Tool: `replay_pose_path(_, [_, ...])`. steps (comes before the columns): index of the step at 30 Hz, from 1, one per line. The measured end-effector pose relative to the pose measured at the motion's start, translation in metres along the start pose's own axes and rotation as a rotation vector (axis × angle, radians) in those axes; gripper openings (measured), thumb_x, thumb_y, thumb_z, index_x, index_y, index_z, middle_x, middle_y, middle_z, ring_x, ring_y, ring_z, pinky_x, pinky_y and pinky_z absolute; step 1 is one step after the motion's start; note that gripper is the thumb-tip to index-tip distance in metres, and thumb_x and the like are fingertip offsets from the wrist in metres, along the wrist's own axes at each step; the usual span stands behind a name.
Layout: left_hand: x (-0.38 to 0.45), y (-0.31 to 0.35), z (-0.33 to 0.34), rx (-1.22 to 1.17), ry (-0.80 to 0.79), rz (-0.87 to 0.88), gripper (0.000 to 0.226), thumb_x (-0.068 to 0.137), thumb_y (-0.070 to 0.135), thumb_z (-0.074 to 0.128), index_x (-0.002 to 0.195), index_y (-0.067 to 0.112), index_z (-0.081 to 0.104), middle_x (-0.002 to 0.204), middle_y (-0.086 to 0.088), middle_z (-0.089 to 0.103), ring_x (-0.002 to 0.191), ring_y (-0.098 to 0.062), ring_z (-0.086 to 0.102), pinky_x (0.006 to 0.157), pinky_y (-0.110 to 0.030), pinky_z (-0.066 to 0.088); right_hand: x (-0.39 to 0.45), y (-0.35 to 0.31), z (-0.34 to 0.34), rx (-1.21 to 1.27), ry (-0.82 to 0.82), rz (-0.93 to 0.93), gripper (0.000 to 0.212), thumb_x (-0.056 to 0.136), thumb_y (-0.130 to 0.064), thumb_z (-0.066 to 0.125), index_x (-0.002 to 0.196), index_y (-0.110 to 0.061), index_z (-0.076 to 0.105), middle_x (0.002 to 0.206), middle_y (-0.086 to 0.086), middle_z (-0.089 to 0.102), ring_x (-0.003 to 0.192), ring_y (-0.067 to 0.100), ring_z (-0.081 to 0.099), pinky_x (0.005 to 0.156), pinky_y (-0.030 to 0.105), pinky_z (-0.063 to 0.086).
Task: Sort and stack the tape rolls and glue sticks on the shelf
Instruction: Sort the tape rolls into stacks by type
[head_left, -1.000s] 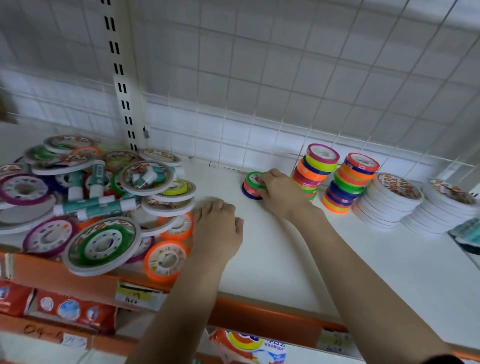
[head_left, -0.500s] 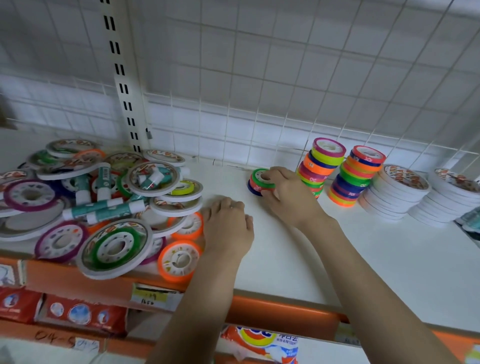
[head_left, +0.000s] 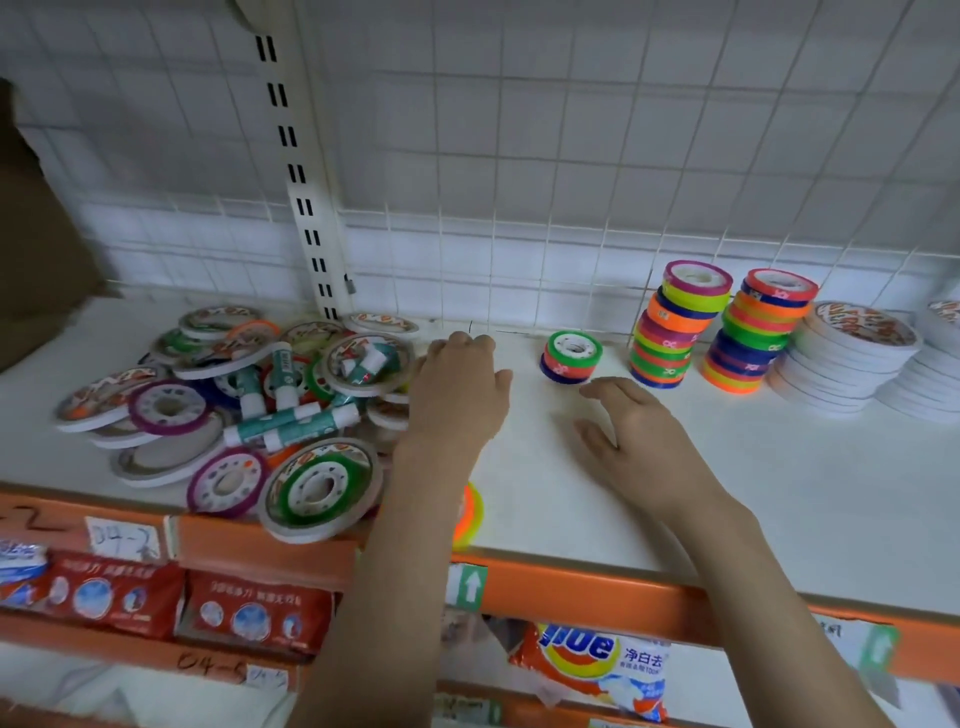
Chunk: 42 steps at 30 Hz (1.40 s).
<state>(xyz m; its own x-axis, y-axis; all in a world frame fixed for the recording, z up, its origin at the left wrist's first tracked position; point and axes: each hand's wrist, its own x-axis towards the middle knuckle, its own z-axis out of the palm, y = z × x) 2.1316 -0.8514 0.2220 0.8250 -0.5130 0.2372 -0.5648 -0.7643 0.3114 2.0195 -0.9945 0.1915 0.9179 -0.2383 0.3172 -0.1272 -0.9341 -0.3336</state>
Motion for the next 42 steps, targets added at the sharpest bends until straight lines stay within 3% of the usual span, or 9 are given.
replay_pose_path(7, [0.003,-0.067,-0.018,0.116,-0.019,-0.126,0.026,0.093,0.026,0.051,0.112,0.010,0.056,0.120,-0.007,0.053,0.110,-0.026,0.050,0.084,-0.034,0.042,0.018,-0.029,0.011,0.031,-0.022,-0.055,0.030,0.089,-0.008,0.056,0.118,0.002,0.057,0.120,0.015,0.057,0.114,0.030,0.050,0.082,0.018,0.031])
replay_pose_path(10, [0.003,-0.078,-0.018,0.116,-0.058,-0.109,0.038,0.093,0.031,0.052,0.123,0.008,0.051,0.130,-0.006,0.045,0.117,-0.024,0.046,0.090,-0.032,0.040,0.028,-0.038,0.018,0.058,-0.050,-0.072,0.035,0.092,-0.014,0.053,0.126,-0.004,0.052,0.127,0.010,0.053,0.120,0.024,0.046,0.082,0.015,0.029])
replay_pose_path(15, [0.004,-0.087,-0.012,0.125,-0.099,-0.079,0.032,0.097,0.028,0.044,0.111,0.004,0.062,0.147,-0.004,0.032,0.120,-0.023,0.046,0.091,-0.034,0.040,0.040,-0.047,0.026,0.084,-0.087,-0.092,0.039,0.094,-0.016,0.050,0.132,-0.008,0.048,0.134,0.004,0.048,0.124,0.018,0.043,0.083,0.007,0.023])
replay_pose_path(23, [-0.007,-0.096,-0.010,0.041,0.028,-0.060,0.023,0.097,0.016,0.042,0.106,0.008,0.062,0.150,0.003,0.024,0.117,-0.020,0.049,0.091,-0.034,0.044,0.051,-0.055,0.029,0.087,-0.116,-0.128,0.040,0.096,-0.018,0.047,0.135,-0.011,0.046,0.137,0.005,0.048,0.124,0.020,0.045,0.095,0.020,0.032])
replay_pose_path(25, [-0.010,-0.097,-0.015,0.007,0.080,-0.055,0.024,0.098,0.015,0.041,0.107,0.008,0.062,0.143,-0.001,0.036,0.112,-0.021,0.051,0.090,-0.035,0.045,0.057,-0.059,0.029,0.085,-0.124,-0.146,0.037,0.096,-0.019,0.047,0.132,-0.011,0.048,0.133,0.006,0.050,0.121,0.022,0.048,0.094,0.027,0.038])
replay_pose_path(28, [-0.018,-0.101,-0.023,-0.057,0.161,-0.058,0.025,0.098,0.017,0.041,0.112,0.009,0.060,0.111,-0.007,0.061,0.097,-0.024,0.058,0.082,-0.036,0.046,0.071,-0.069,0.032,0.042,-0.156,-0.188,0.032,0.095,-0.018,0.046,0.126,-0.010,0.053,0.125,0.009,0.054,0.115,0.025,0.051,0.090,0.034,0.042])
replay_pose_path(31, [-0.029,-0.105,-0.025,-0.130,0.284,-0.042,0.024,0.098,0.018,0.043,0.108,0.007,0.062,0.089,-0.010,0.065,0.080,-0.025,0.059,0.067,-0.032,0.042,0.084,-0.078,0.041,0.001,-0.215,-0.224,0.029,0.095,-0.022,0.045,0.120,-0.011,0.055,0.117,0.008,0.056,0.109,0.026,0.052,0.085,0.034,0.043])
replay_pose_path(38, [-0.045,-0.106,-0.031,-0.190,0.418,0.006,0.023,0.094,0.013,0.051,0.109,0.003,0.065,0.083,-0.014,0.068,0.072,-0.028,0.062,0.059,-0.028,0.040,0.088,-0.081,0.052,-0.084,-0.237,-0.233,0.028,0.094,-0.036,0.049,0.115,-0.023,0.063,0.115,0.004,0.063,0.106,0.026,0.056,0.082,0.034,0.047])
replay_pose_path(42, [-0.047,-0.101,-0.029,-0.203,0.426,0.021,0.022,0.093,0.010,0.052,0.109,0.001,0.064,0.091,-0.017,0.069,0.079,-0.034,0.064,0.068,-0.040,0.051,0.086,-0.081,0.056,-0.124,-0.196,-0.260,0.025,0.095,-0.032,0.045,0.105,-0.026,0.066,0.109,0.003,0.065,0.102,0.027,0.057,0.074,0.030,0.042])
